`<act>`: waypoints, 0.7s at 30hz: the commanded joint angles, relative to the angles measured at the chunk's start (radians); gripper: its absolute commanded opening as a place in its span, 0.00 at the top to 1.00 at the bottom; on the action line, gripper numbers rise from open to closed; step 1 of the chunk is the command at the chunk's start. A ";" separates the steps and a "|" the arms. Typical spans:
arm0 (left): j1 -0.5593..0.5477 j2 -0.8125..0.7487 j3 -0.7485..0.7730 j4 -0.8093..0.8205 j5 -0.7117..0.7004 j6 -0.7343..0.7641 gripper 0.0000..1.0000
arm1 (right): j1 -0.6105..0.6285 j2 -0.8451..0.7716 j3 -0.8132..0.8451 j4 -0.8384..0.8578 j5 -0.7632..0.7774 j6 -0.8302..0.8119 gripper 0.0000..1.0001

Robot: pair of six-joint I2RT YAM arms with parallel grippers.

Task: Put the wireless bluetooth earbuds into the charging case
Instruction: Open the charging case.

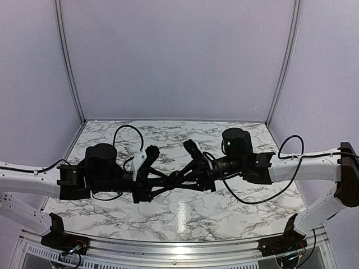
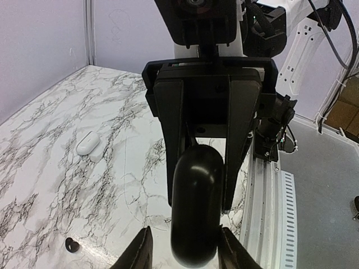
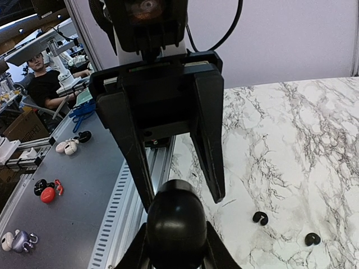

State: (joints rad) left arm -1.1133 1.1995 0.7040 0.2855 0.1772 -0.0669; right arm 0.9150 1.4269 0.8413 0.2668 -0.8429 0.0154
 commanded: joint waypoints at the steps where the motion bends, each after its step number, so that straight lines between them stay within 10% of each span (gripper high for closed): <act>1: 0.042 -0.041 -0.014 0.000 -0.079 -0.021 0.60 | 0.009 -0.001 0.017 -0.011 -0.067 -0.012 1.00; 21: 0.062 -0.041 -0.012 -0.002 -0.023 -0.036 0.58 | 0.008 0.016 0.021 0.005 -0.070 -0.006 1.00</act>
State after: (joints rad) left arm -1.0847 1.1885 0.6979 0.2832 0.2085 -0.0910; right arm 0.9150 1.4342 0.8410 0.2855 -0.8295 0.0143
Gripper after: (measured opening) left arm 0.421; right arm 0.247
